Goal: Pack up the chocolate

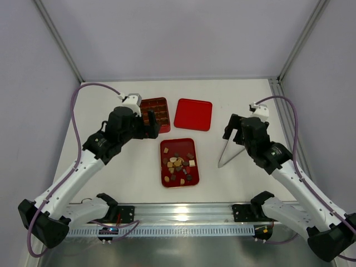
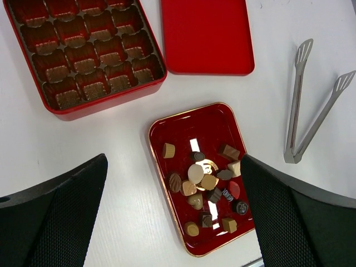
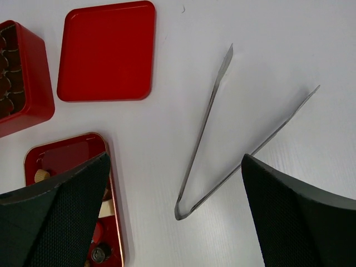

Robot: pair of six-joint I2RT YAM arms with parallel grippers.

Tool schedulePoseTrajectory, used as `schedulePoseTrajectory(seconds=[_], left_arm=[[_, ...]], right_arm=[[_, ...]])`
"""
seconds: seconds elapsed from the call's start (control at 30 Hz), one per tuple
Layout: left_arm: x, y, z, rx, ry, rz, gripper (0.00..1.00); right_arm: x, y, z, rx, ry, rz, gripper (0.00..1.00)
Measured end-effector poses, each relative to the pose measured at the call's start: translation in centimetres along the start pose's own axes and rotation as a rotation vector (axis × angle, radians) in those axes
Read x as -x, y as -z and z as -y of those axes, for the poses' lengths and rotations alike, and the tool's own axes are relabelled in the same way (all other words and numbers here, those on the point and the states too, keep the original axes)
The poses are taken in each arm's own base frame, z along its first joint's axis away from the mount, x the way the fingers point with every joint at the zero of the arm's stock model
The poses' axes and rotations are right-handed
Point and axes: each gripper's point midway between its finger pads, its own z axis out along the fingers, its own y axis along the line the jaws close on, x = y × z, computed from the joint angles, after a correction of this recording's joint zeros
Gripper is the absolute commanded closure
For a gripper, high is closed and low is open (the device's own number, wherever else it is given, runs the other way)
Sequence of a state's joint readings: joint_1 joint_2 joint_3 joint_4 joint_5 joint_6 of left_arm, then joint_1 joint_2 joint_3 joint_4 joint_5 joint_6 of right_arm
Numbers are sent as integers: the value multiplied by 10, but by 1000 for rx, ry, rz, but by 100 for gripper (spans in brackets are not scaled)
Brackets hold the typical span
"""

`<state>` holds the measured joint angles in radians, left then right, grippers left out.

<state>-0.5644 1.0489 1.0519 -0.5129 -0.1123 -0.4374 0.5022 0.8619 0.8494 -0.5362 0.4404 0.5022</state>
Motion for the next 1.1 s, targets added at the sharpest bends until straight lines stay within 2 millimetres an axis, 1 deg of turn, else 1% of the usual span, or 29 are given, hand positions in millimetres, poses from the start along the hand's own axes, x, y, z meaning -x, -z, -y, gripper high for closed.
schedulePoseTrajectory(seconds=[0.07, 0.13, 0.2, 0.27, 0.33, 0.4, 0.47, 0.53, 0.67, 0.83, 0.97, 1.1], left_arm=[[-1, 0, 0, 1, 0, -3, 0], [-1, 0, 0, 0, 0, -3, 0], [-1, 0, 0, 0, 2, -3, 0], [-2, 0, 0, -2, 3, -4, 0], [-4, 0, 0, -5, 4, -8, 1], [-5, 1, 0, -6, 5, -9, 0], [-5, 1, 0, -6, 6, -9, 0], [-5, 1, 0, -5, 7, -10, 0], [-6, 1, 0, -6, 7, -10, 0], [-6, 1, 0, -8, 12, -12, 0], [-7, 1, 2, -15, 23, -15, 0], [-7, 1, 3, -20, 26, -17, 0]], right_arm=[[0, -6, 0, -20, 9, -29, 0], [2, -18, 1, -44, 1, -57, 0], [4, -33, 8, -76, -19, -87, 0], [0, -53, 20, -122, -45, -138, 0], [-10, -73, 34, -180, -59, -195, 0], [-25, -89, 40, -224, -62, -253, 0], [-38, -99, 43, -252, -63, -303, 0], [-49, -106, 44, -274, -81, -335, 0], [-60, -103, 49, -313, -164, -342, 0], [-81, -85, 60, -384, -250, -341, 0], [-94, -74, 58, -400, -280, -339, 0], [-111, -70, 56, -407, -298, -360, 0]])
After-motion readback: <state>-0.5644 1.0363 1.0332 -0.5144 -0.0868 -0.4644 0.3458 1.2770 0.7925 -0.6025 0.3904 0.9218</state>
